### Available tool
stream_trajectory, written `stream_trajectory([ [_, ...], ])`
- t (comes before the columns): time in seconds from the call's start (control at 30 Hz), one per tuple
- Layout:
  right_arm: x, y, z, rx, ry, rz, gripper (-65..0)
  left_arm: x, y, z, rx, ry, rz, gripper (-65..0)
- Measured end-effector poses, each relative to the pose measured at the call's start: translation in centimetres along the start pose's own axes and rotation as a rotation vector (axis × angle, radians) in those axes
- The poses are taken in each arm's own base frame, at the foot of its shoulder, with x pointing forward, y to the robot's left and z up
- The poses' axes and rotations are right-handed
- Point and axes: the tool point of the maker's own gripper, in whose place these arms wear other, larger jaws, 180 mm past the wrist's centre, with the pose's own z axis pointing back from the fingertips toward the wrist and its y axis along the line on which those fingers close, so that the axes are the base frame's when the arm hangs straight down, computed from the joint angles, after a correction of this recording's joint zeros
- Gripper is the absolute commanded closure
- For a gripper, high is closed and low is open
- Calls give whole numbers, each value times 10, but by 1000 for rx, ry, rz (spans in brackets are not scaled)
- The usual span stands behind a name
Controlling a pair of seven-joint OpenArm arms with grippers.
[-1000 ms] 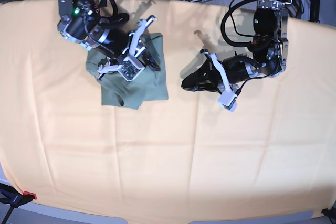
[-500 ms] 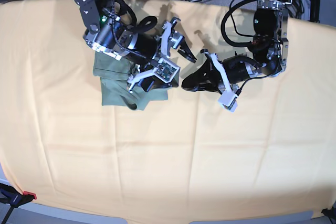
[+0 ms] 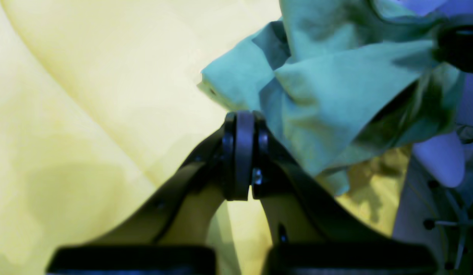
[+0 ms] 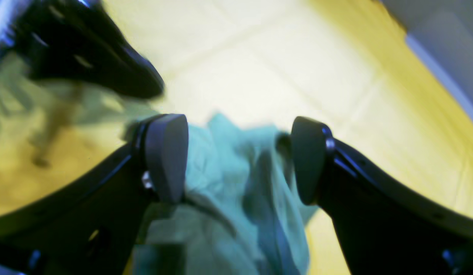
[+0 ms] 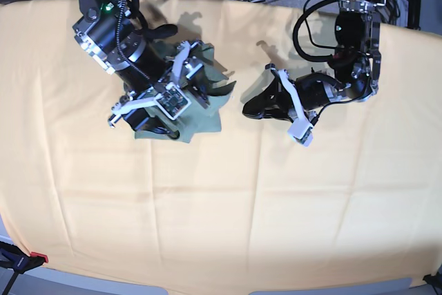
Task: Fold the T-shirt properly
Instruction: 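Fold the held end with the right gripper over the shirt bundle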
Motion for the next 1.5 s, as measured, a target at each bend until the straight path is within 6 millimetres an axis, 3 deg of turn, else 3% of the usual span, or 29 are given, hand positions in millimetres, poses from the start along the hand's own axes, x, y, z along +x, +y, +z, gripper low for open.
stream_trajectory([
  [0.23,-17,21,9,117,32,41,-430,1,1,1,3,-4,1,0],
  [0.37,-18,21,9,113,36,46,-419,1,1,1,4,-4,1,0],
  [0.6,-9,46,14,252,-22,62,-419,1,1,1,4,-3,1,0],
  [0.8,-10,45,13,248,-16,68,-409,1,1,1,4,-4,1,0],
  [0.97,-20,43,10,237,19,77,-249,1,2,1,4,-3,0,0],
  [1.2,-40,47,2,261,75,51,-234,1,1,1,4,-3,1,0],
  [1.4,-37,47,1,263,54,46,-2,1,1,1,4,-3,1,0],
  [1.5,-25,43,-1,240,-5,41,0,1,1,1,4,-3,1,0],
])
